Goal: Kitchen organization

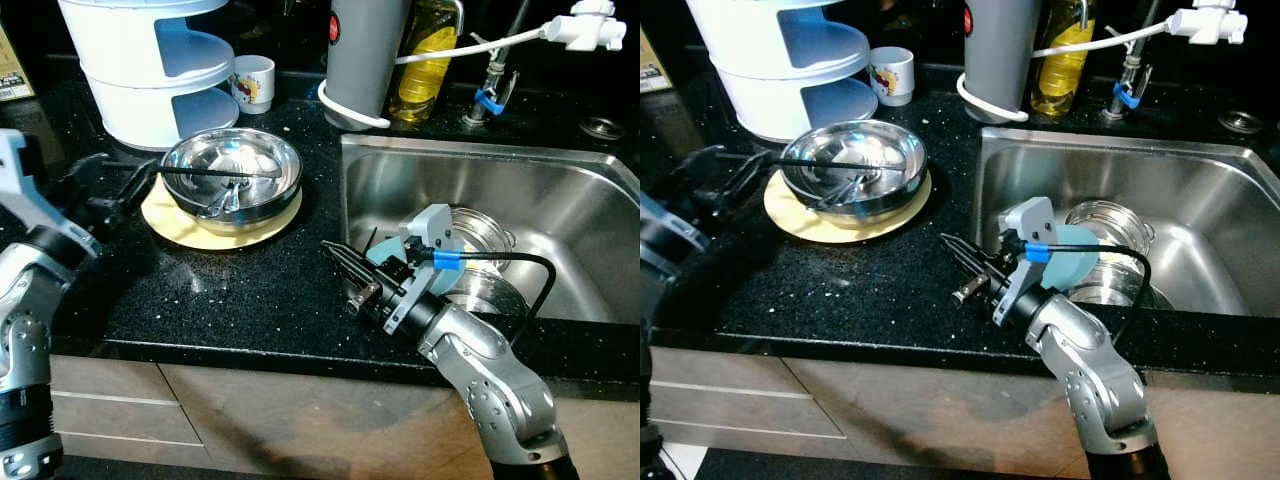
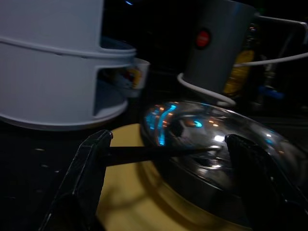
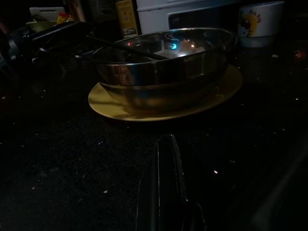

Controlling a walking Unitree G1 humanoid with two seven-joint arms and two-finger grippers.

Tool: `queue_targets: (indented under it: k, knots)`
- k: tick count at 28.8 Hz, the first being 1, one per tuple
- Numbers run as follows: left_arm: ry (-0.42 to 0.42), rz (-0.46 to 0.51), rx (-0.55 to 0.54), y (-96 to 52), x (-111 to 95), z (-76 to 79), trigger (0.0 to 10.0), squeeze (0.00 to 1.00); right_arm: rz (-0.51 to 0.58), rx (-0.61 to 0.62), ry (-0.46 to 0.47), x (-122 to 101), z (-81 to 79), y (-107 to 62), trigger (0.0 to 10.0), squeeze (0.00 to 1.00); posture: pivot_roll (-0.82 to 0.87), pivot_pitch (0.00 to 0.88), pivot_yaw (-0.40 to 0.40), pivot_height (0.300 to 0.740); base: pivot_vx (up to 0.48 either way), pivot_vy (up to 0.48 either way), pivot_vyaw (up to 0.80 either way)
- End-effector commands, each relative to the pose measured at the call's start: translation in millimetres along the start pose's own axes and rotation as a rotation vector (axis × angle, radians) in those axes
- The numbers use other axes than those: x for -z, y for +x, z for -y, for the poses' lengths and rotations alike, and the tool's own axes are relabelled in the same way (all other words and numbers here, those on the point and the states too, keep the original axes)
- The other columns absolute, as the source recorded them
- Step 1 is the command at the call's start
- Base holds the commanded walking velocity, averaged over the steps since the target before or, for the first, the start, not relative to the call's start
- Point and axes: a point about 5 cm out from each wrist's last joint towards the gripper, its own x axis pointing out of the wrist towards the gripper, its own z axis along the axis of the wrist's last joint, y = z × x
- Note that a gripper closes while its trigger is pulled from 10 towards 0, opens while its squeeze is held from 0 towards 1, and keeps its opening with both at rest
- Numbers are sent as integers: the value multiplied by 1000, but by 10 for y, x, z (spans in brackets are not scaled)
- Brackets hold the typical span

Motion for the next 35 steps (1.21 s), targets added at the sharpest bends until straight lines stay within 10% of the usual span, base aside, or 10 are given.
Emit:
queue_targets:
  k: [1,16,17,18,21,22,35]
  knots:
    - [-45,-35,55,16,66,51,10000,0,-8,9,7,45,6,-19,10000,0,38,173,-19,740,0,0,0]
    - [-24,11,-1,109,7,-100,10000,0,2,12,6,37,12,-14,10000,0,35,182,-22,740,0,0,0]
    - [-25,16,-1,119,3,-97,7647,0,1,14,6,37,15,-16,10000,0,35,182,-22,740,0,0,0]
    - [-26,21,-1,127,-1,-94,3137,0,1,15,5,38,17,-19,10000,0,35,182,-22,740,0,0,0]
    - [-28,25,1,136,-3,-92,3137,0,0,15,5,38,20,-21,10000,0,35,184,-23,740,0,0,0]
    - [-34,29,9,151,-2,-81,0,0,-1,17,5,40,26,-23,10000,0,35,184,-23,740,0,0,0]
    - [-60,51,49,212,-32,-19,0,0,2,26,3,37,51,-30,10000,0,37,188,-23,740,0,0,0]
